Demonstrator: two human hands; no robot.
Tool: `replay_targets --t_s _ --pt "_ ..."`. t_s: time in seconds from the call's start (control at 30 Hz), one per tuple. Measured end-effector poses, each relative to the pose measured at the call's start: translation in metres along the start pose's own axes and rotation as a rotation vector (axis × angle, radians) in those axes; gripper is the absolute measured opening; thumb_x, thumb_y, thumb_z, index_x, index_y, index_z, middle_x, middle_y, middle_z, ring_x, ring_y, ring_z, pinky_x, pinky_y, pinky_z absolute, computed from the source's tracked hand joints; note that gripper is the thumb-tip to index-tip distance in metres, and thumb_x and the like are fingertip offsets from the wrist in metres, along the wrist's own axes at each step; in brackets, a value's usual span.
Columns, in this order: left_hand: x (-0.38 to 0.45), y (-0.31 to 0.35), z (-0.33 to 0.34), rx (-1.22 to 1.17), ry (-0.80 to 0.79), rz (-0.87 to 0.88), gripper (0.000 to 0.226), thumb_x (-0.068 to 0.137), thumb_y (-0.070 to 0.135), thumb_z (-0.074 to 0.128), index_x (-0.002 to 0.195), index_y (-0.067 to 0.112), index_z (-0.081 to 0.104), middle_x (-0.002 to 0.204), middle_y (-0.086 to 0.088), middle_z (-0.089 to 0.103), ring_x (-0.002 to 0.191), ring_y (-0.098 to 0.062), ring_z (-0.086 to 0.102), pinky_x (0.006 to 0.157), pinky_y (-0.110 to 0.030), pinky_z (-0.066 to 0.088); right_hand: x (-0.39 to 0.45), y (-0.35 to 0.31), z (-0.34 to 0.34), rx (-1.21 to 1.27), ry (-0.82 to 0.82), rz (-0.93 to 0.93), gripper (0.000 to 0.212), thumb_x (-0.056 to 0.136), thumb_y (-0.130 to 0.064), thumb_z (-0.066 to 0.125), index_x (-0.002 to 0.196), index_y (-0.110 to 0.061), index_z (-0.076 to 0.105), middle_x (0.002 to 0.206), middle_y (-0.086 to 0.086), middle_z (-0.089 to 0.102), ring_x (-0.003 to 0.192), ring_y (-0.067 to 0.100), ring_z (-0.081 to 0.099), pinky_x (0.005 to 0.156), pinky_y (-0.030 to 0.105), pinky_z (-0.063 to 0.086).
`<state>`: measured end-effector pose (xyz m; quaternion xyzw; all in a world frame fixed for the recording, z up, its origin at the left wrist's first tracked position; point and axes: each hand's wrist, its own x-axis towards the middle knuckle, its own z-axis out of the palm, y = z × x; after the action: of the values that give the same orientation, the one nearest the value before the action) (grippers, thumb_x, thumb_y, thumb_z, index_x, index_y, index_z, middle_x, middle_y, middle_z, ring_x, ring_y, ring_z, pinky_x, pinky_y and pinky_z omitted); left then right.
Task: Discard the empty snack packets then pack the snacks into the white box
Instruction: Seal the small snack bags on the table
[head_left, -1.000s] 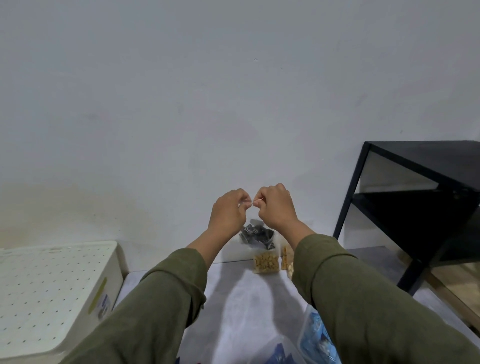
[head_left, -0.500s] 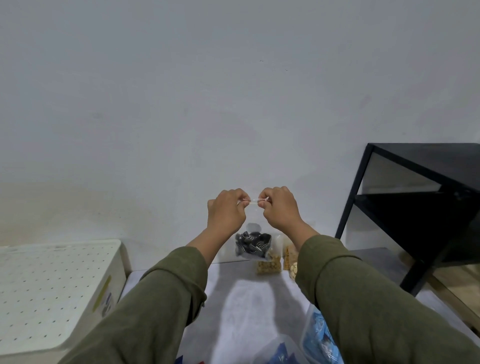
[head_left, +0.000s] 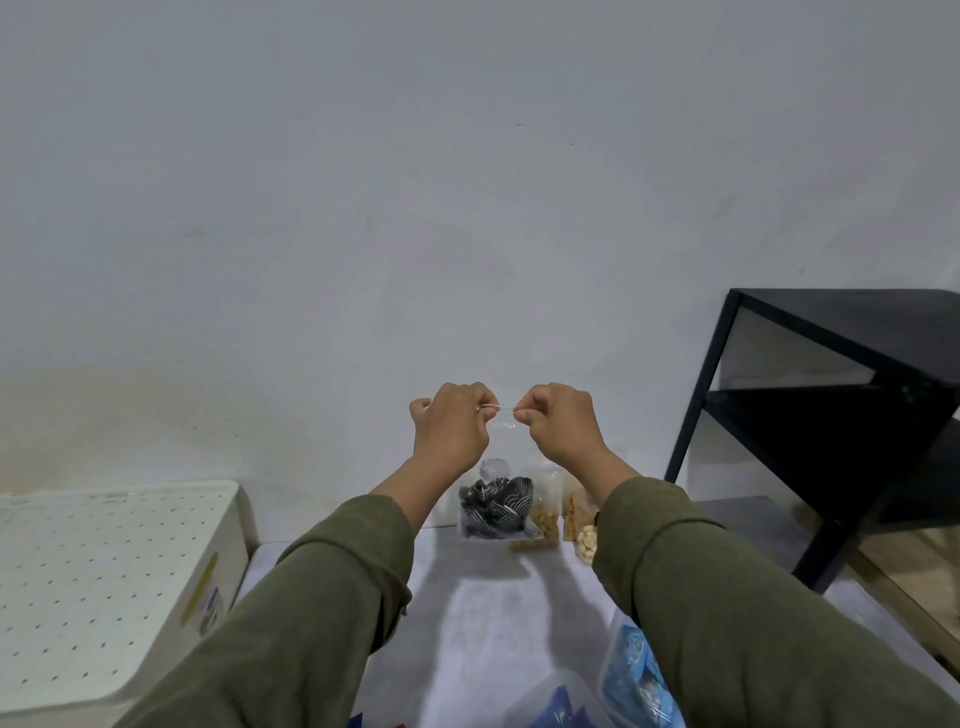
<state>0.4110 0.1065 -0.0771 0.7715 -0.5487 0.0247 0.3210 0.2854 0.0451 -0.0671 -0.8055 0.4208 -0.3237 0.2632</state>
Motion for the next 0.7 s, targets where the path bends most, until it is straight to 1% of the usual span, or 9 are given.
replay_targets --t_s 0.07,0.17,0.23,0.37,0.47,0.53,0.6,0.63,0.7 --pt "-0.001 0.003 0.003 0.007 -0.019 0.039 0.013 0.094 0.028 0.051 0.1 0.025 0.062 0.102 0.009 0.066 0.107 -0.012 0.051 0.095 -0.039 0.027 -0.001 0.001 -0.001 0.054 0.003 0.008 0.006 0.084 -0.008 0.067 0.084 -0.005 0.071 0.089 0.01 0.069 0.078 0.015 0.056 0.066 0.019 0.042" --pt "-0.001 0.007 0.004 0.023 0.01 0.027 0.012 0.093 0.028 0.052 0.097 0.025 0.062 0.098 0.008 0.067 0.104 -0.012 0.054 0.087 -0.033 0.025 -0.004 0.003 -0.004 0.142 -0.004 0.007 0.008 0.081 -0.01 0.071 0.086 -0.004 0.072 0.086 0.008 0.07 0.074 0.012 0.056 0.056 0.003 0.038" --pt "-0.001 0.01 0.004 0.015 0.016 -0.002 0.011 0.093 0.029 0.053 0.093 0.025 0.063 0.096 0.008 0.067 0.102 -0.012 0.054 0.084 -0.031 0.023 -0.006 0.006 -0.006 0.133 -0.015 0.003 0.008 0.083 -0.009 0.068 0.089 -0.005 0.072 0.087 0.004 0.069 0.072 0.008 0.054 0.056 0.0 0.038" --pt "-0.001 0.016 0.008 -0.109 -0.007 -0.074 0.008 0.088 0.035 0.06 0.085 0.029 0.065 0.095 0.013 0.068 0.102 -0.008 0.054 0.084 -0.033 0.025 -0.005 0.013 -0.012 0.095 -0.012 0.027 0.008 0.085 -0.007 0.064 0.088 -0.006 0.072 0.085 0.004 0.068 0.075 0.012 0.056 0.06 0.01 0.038" --pt "-0.001 0.018 0.013 -0.19 0.012 -0.129 0.009 0.09 0.034 0.057 0.086 0.03 0.064 0.098 0.013 0.067 0.1 -0.009 0.052 0.083 -0.035 0.03 -0.004 0.023 -0.022 0.107 0.012 0.045 0.007 0.085 -0.009 0.066 0.088 -0.007 0.072 0.08 0.0 0.065 0.072 0.011 0.055 0.058 0.007 0.037" --pt "-0.001 0.017 0.017 -0.282 0.016 -0.153 0.01 0.09 0.029 0.059 0.084 0.026 0.066 0.095 0.008 0.069 0.096 -0.013 0.058 0.082 -0.036 0.041 -0.004 0.03 -0.028 0.109 -0.007 0.046 0.008 0.085 -0.011 0.066 0.089 -0.008 0.072 0.081 -0.001 0.065 0.07 0.006 0.054 0.057 0.004 0.035" --pt "-0.003 0.017 0.02 -0.379 0.006 -0.154 0.009 0.089 0.024 0.062 0.082 0.021 0.068 0.09 0.002 0.071 0.09 -0.016 0.062 0.078 -0.033 0.048 -0.005 0.034 -0.033 0.093 -0.041 0.025 0.01 0.085 -0.015 0.067 0.09 -0.009 0.073 0.085 -0.001 0.066 0.075 0.007 0.055 0.059 0.003 0.036" --pt "-0.004 0.018 0.021 -0.399 0.004 -0.153 0.009 0.088 0.023 0.063 0.082 0.019 0.068 0.088 0.0 0.071 0.088 -0.016 0.063 0.075 -0.029 0.047 -0.004 0.035 -0.034 0.077 -0.057 0.004 0.012 0.085 -0.018 0.067 0.092 -0.011 0.073 0.088 0.0 0.067 0.08 0.009 0.055 0.062 0.005 0.037" --pt "-0.005 0.022 0.026 -0.412 -0.004 -0.147 0.008 0.087 0.02 0.065 0.082 0.016 0.069 0.089 -0.001 0.072 0.087 -0.014 0.063 0.074 -0.024 0.043 -0.003 0.036 -0.035 0.029 -0.084 -0.041 0.015 0.086 -0.023 0.066 0.094 -0.013 0.074 0.096 0.003 0.068 0.091 0.014 0.057 0.074 0.018 0.041"
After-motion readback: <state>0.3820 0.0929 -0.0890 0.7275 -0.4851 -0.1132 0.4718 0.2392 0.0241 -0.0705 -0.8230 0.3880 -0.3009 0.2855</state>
